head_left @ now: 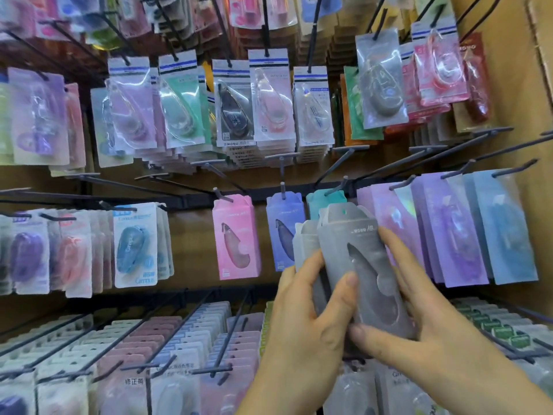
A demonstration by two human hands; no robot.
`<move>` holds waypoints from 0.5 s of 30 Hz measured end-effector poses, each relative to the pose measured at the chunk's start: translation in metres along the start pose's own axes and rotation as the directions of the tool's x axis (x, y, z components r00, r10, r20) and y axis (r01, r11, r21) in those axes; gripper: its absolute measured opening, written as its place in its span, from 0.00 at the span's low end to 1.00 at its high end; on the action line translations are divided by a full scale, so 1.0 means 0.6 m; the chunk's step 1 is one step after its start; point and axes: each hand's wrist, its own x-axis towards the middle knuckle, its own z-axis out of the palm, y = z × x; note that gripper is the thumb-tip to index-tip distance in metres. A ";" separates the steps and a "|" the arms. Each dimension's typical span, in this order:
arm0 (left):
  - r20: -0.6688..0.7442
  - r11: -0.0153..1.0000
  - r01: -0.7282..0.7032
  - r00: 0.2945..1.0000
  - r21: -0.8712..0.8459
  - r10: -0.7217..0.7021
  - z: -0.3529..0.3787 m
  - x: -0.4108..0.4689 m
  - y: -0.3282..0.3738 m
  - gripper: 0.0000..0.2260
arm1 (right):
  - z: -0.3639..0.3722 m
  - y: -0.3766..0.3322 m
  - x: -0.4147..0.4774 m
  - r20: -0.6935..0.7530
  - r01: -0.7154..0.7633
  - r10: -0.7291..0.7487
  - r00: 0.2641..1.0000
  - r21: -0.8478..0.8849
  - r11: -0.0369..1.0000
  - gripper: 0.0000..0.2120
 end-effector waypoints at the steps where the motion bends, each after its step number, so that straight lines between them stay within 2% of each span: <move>1: 0.050 0.999 0.029 0.998 -0.029 -0.028 -0.001 0.002 -0.007 0.21 | -0.028 0.005 0.006 -0.011 -0.046 0.047 0.999 0.047 0.998 0.54; 2: 0.061 0.999 0.031 0.998 -0.040 -0.029 -0.001 0.001 -0.002 0.21 | -0.031 0.007 0.011 -0.038 -0.026 0.024 0.999 -0.053 0.998 0.56; 3: 0.045 1.000 0.023 0.999 -0.022 -0.022 -0.001 -0.001 -0.004 0.20 | -0.037 0.012 0.013 -0.129 -0.047 0.028 0.991 -0.145 0.988 0.56; 6: -0.033 0.999 -0.001 0.999 0.052 0.002 -0.014 -0.007 -0.004 0.15 | -0.026 0.027 0.030 -0.282 0.019 -0.066 0.957 -0.169 0.985 0.45; 9: -0.057 0.996 -0.014 0.998 0.088 0.019 -0.045 -0.013 -0.011 0.22 | -0.050 0.030 0.044 -0.475 -0.009 -0.129 0.871 -0.277 0.961 0.41; 10: -0.045 0.996 -0.009 0.999 0.085 0.013 -0.057 -0.013 -0.013 0.25 | -0.057 0.031 0.048 -0.509 0.013 -0.190 0.840 -0.330 0.944 0.39; 13: -0.048 0.997 -0.006 0.999 0.081 0.010 -0.087 -0.009 -0.020 0.29 | -0.054 0.007 0.065 -0.517 0.025 -0.312 0.797 -0.488 0.873 0.36; 15: -0.062 0.998 0.008 0.998 0.066 -0.004 -0.098 -0.004 -0.027 0.29 | -0.049 0.000 0.075 -0.489 -0.014 -0.344 0.802 -0.590 0.807 0.36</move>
